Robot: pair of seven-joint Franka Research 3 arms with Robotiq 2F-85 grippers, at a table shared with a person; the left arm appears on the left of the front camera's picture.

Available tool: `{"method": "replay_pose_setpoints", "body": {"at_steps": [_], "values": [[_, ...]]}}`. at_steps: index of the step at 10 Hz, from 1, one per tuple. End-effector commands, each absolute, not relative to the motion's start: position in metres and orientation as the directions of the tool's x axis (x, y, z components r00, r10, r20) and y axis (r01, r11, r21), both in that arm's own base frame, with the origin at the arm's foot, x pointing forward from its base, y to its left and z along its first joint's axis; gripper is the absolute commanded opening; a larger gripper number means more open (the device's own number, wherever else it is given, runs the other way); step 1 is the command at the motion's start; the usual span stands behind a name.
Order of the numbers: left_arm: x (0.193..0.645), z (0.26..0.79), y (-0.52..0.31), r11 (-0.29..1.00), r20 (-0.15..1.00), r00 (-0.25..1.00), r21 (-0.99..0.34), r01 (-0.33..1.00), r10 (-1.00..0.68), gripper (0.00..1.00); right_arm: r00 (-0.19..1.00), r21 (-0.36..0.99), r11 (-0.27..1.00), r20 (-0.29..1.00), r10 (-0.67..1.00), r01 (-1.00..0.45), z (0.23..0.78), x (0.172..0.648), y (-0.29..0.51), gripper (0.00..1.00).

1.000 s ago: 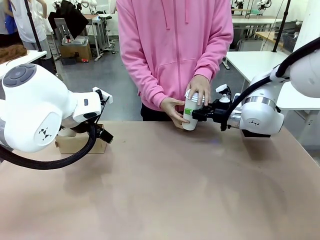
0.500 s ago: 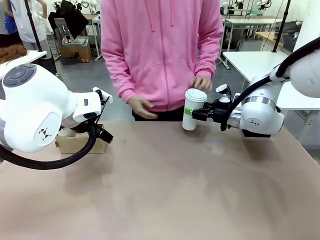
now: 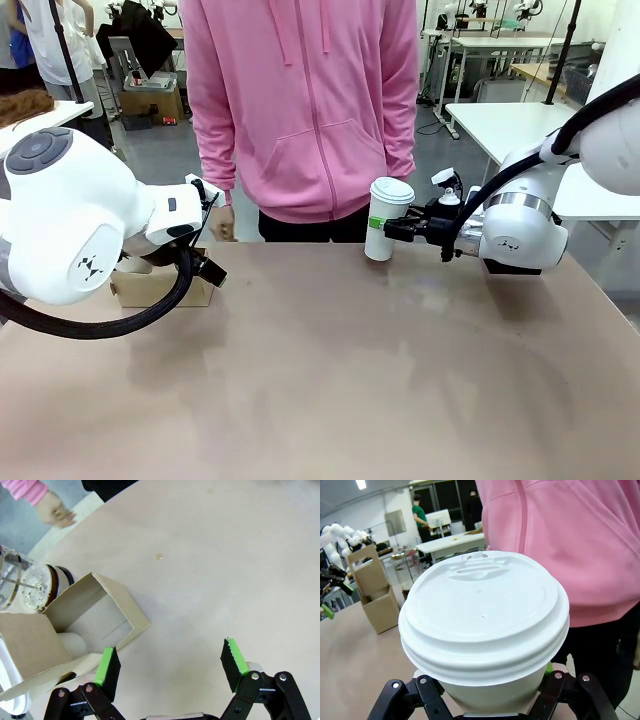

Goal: Pour a drink into a cup and package it in a carrier.
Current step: When a person places the Paper Cup Lid on the 600 ml Paper Cup , lift the 600 ml Paper Cup.

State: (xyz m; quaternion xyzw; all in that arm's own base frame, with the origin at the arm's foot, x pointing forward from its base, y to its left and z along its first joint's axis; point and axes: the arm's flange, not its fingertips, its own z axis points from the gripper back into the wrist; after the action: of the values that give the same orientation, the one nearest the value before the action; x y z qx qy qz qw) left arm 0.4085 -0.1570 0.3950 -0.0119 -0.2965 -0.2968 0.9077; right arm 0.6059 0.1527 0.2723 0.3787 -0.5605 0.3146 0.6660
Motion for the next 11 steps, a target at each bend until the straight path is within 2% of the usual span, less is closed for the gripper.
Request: {"method": "replay_pose_setpoints", "body": {"at_steps": [1,4,7,11], "values": [[0.408,0.397,-0.157,0.824,0.549,0.646,0.154,0.546,-0.531,1.0,0.166,0.146,0.516,0.986,-0.008,-0.844,0.279,0.606,0.153,0.8],[0.408,0.397,-0.157,0.824,0.549,0.646,0.154,0.546,-0.531,1.0,0.174,0.152,0.515,0.985,-0.005,-0.844,0.272,0.606,0.153,0.8],[0.408,0.397,-0.157,0.824,0.549,0.646,0.154,0.546,-0.531,1.0,0.149,0.083,0.487,0.984,0.099,-0.869,0.355,0.58,0.113,0.8],[0.408,0.397,-0.157,0.824,0.549,0.646,0.154,0.546,-0.531,1.0,0.202,0.149,0.436,0.976,0.079,-0.888,0.454,0.524,0.078,0.8]]}}
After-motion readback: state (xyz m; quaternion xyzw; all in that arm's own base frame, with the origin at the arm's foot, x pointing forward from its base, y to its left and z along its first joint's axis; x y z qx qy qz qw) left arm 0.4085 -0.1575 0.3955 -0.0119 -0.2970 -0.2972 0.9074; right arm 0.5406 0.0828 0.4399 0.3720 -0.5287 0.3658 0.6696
